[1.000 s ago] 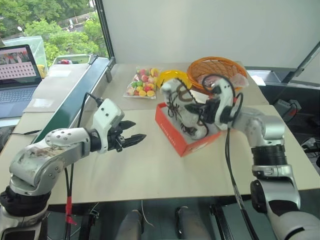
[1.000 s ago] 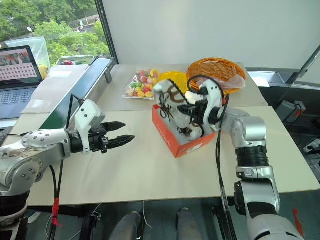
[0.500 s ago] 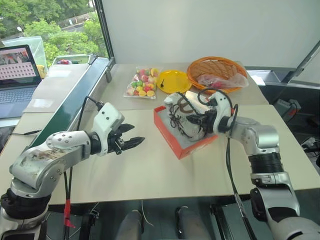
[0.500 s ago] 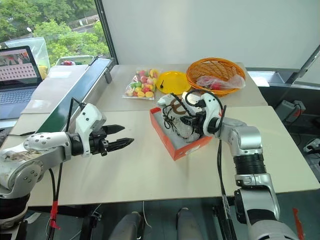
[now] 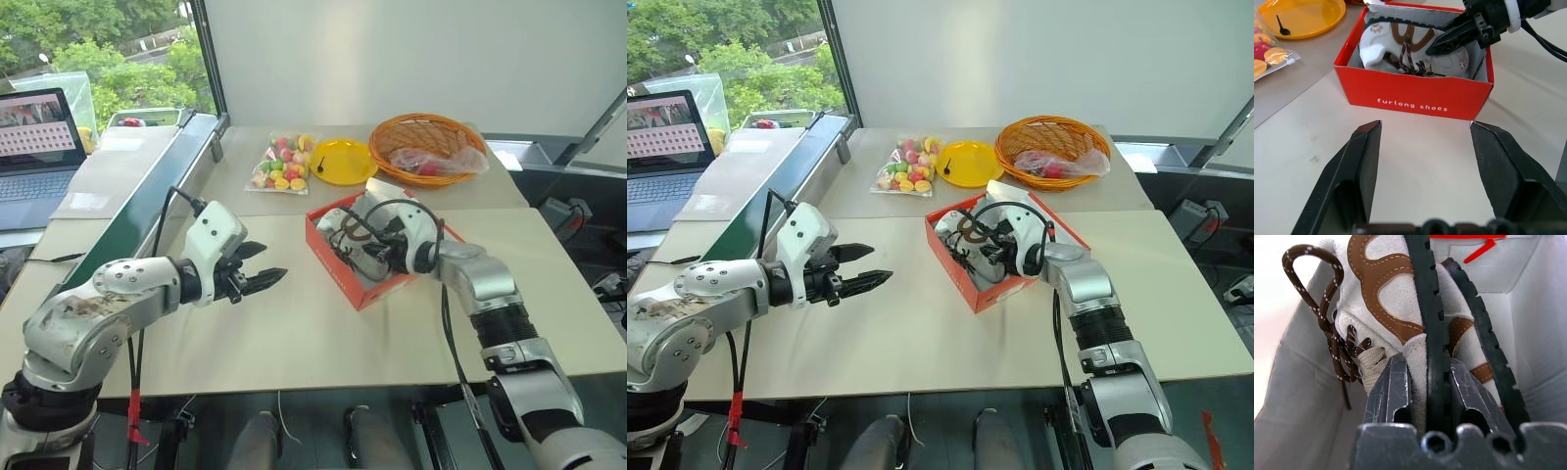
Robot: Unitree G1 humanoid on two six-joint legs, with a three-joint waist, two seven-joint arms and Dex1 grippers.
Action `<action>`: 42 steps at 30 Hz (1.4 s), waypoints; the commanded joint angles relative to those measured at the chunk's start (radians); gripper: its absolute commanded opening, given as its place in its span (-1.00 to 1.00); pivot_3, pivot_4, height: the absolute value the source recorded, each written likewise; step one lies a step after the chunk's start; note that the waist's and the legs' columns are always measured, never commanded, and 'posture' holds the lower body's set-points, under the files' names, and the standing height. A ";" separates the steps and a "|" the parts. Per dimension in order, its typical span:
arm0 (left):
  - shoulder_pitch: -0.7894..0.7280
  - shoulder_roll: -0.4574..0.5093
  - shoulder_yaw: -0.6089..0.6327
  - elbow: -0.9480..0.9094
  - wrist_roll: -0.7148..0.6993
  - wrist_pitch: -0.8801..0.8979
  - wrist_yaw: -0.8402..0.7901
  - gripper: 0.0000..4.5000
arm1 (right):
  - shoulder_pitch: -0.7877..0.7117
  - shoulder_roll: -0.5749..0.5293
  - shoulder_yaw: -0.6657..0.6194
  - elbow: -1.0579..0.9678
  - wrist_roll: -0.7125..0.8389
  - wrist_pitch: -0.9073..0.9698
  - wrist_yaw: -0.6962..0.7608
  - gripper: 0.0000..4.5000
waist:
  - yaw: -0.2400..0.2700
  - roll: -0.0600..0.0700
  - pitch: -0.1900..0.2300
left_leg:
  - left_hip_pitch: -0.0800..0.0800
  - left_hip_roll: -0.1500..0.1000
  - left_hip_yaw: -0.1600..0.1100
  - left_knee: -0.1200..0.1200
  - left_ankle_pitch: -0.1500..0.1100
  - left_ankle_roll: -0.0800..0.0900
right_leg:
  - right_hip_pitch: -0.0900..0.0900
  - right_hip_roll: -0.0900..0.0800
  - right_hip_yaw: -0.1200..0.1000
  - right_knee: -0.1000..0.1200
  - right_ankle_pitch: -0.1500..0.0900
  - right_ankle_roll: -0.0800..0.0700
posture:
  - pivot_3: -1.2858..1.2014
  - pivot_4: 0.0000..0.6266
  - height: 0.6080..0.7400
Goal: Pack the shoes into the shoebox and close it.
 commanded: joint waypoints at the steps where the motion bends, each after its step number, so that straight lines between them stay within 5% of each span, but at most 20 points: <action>1: 0.009 -0.020 0.013 -0.052 -0.009 0.005 0.026 0.36 | 0.007 -0.040 0.087 0.076 -0.143 -0.008 -0.041 -0.79 | 0.001 0.000 0.000 | 0.003 0.000 0.000 0.000 0.000 0.000 | 0.003 0.000 0.000 -0.001 0.000 0.000 | 0.03 -0.52 1.00; 4: 0.026 -0.038 0.008 -0.063 -0.010 0.004 0.042 0.36 | 0.014 -0.045 0.152 0.094 -0.197 -0.025 -0.015 -0.79 | 0.003 -0.002 -0.002 | 0.011 0.000 0.000 0.000 0.000 0.000 | 0.013 0.000 0.000 -0.003 -0.006 0.009 | 0.03 -0.52 1.00; 6: 0.034 -0.047 0.008 -0.069 -0.014 0.006 0.052 0.36 | 0.020 -0.050 0.170 0.083 -0.211 -0.025 0.006 -0.36 | 0.005 -0.003 -0.004 | 0.013 0.000 0.000 0.000 0.000 0.000 | 0.016 0.000 0.000 -0.003 -0.006 0.010 | 0.03 -0.52 1.00; 15: 0.057 -0.084 -0.027 -0.075 0.000 -0.018 0.076 0.36 | 0.068 -0.122 0.170 -0.019 -0.219 0.068 0.101 0.96 | 0.030 -0.005 -0.004 | 0.009 -0.001 -0.001 0.000 -0.001 0.001 | 0.014 -0.001 0.000 -0.004 -0.006 0.010 | 0.03 -0.52 1.00; 35: -0.039 -0.078 -0.092 0.031 0.073 -0.084 -0.025 0.36 | -0.097 -0.202 -0.234 -0.371 0.096 0.552 0.130 0.96 | 0.019 0.000 0.000 | 0.005 -0.001 0.000 0.000 -0.004 0.004 | 0.008 0.000 0.000 -0.005 -0.007 0.008 | 0.03 -0.52 1.00; 40: -0.080 -0.059 -0.109 0.062 0.085 -0.096 -0.087 0.36 | 0.043 -0.321 -0.237 -0.405 0.008 0.439 0.049 0.33 | 0.031 -0.001 0.000 | 0.003 -0.002 0.000 0.000 -0.004 0.004 | 0.007 -0.002 0.000 -0.006 -0.007 0.009 | 0.03 -0.52 1.00; 42: -0.111 -0.043 -0.125 0.090 0.091 -0.110 -0.130 0.36 | 0.147 -0.324 -0.341 -0.475 0.026 0.472 0.006 0.02 | 0.036 -0.001 0.000 | 0.002 -0.003 0.000 0.000 -0.004 0.004 | 0.007 -0.002 0.000 -0.006 -0.008 0.011 | 0.03 -0.52 1.00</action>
